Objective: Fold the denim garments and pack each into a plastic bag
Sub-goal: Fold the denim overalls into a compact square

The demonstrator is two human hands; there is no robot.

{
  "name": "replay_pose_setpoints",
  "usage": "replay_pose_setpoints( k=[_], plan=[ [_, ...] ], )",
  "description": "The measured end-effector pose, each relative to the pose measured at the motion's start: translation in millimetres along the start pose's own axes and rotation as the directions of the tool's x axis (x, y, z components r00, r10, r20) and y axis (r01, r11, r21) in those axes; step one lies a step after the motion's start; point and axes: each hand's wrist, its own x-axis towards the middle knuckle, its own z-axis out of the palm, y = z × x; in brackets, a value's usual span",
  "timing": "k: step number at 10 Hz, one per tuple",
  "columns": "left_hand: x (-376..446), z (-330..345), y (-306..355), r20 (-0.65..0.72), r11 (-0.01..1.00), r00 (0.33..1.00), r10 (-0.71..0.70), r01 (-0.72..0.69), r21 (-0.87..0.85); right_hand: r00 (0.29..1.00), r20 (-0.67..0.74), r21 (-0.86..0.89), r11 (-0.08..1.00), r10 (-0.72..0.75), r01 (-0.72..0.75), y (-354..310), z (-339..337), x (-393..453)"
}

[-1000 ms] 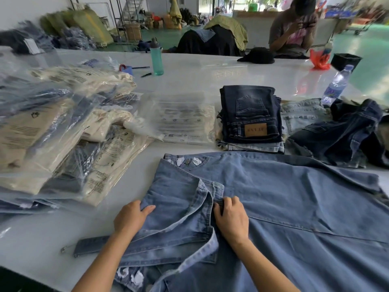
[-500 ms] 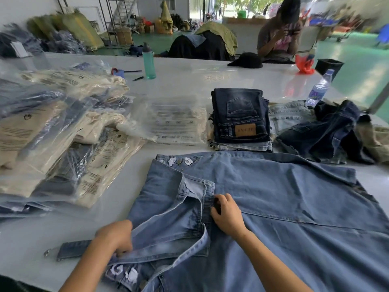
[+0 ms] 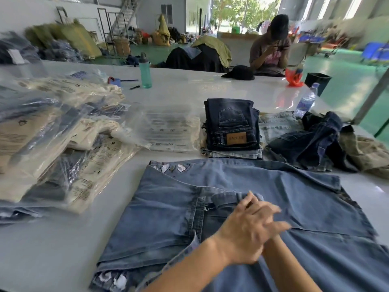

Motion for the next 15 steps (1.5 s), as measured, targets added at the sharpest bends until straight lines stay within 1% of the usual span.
replay_pose_setpoints(
  k=[1,2,3,4,5,6,7,8,9,10,11,12,13,14,15],
  plan=[
    [-43.9,18.2,-28.6,-0.047,0.938,0.955,-0.293,0.278,-0.206,0.923,0.349,0.837,0.388,0.165,-0.386,18.2,-24.6,37.6],
    [-98.6,33.3,-83.0,0.114,0.726,0.725,-0.679,0.686,-0.04,0.949,0.206,0.885,0.369,0.24,-0.285,38.4,-25.3,63.5],
    [-155.4,44.3,-109.6,0.203,0.514,0.48,-0.854,0.84,0.176,0.977,-0.2,0.579,0.813,0.078,0.054,34.0,-6.5,50.2],
    [-178.8,56.3,-104.9,0.243,0.549,0.512,-0.824,0.828,0.115,0.917,-0.116,0.303,0.866,-0.382,0.399,10.0,20.7,0.4],
    [-188.8,54.1,-97.3,0.251,0.582,0.57,-0.782,0.813,-0.034,0.805,0.344,0.082,0.869,-0.484,0.488,-10.8,52.5,-48.6],
    [-202.8,42.0,-92.3,0.243,0.664,0.637,-0.732,0.746,0.045,0.709,0.533,-0.15,0.773,-0.461,0.616,-19.0,71.1,-68.0],
    [-216.0,33.4,-92.4,0.26,0.624,0.577,-0.774,0.767,0.153,0.623,0.658,-0.127,0.752,-0.424,0.646,-27.5,58.9,-53.6],
    [-224.5,42.4,-98.5,0.266,0.635,0.585,-0.767,0.75,0.183,0.494,0.82,0.238,0.957,-0.29,0.168,-23.0,37.0,-26.8],
    [-230.8,53.1,-101.4,0.271,0.633,0.576,-0.771,0.741,0.226,0.498,0.842,0.107,0.969,-0.208,0.225,-12.6,28.0,-19.6],
    [-231.5,52.6,-102.2,0.292,0.619,0.552,-0.781,0.747,0.244,0.468,0.864,-0.092,0.856,-0.185,0.509,-9.8,29.6,-25.7],
    [-233.1,50.7,-100.3,0.299,0.611,0.542,-0.786,0.757,0.233,0.47,0.877,-0.148,0.87,-0.106,0.471,-5.0,27.6,-33.2],
    [-239.6,47.0,-94.0,0.306,0.602,0.532,-0.789,0.769,0.214,0.397,0.904,0.149,0.987,-0.157,0.052,8.9,23.9,-32.1],
    [-251.5,45.2,-86.7,0.298,0.592,0.522,-0.799,0.77,0.239,0.241,0.9,0.427,0.627,-0.362,-0.652,11.9,18.3,-32.4],
    [-256.1,42.7,-83.1,0.309,0.582,0.505,-0.806,0.77,0.26,0.441,0.867,0.49,0.559,-0.231,-0.669,16.1,28.9,-35.4],
    [-253.9,42.0,-83.4,0.326,0.574,0.487,-0.81,0.773,0.27,0.586,0.787,0.413,0.87,-0.192,-0.269,30.6,27.4,-34.6]
  ],
)
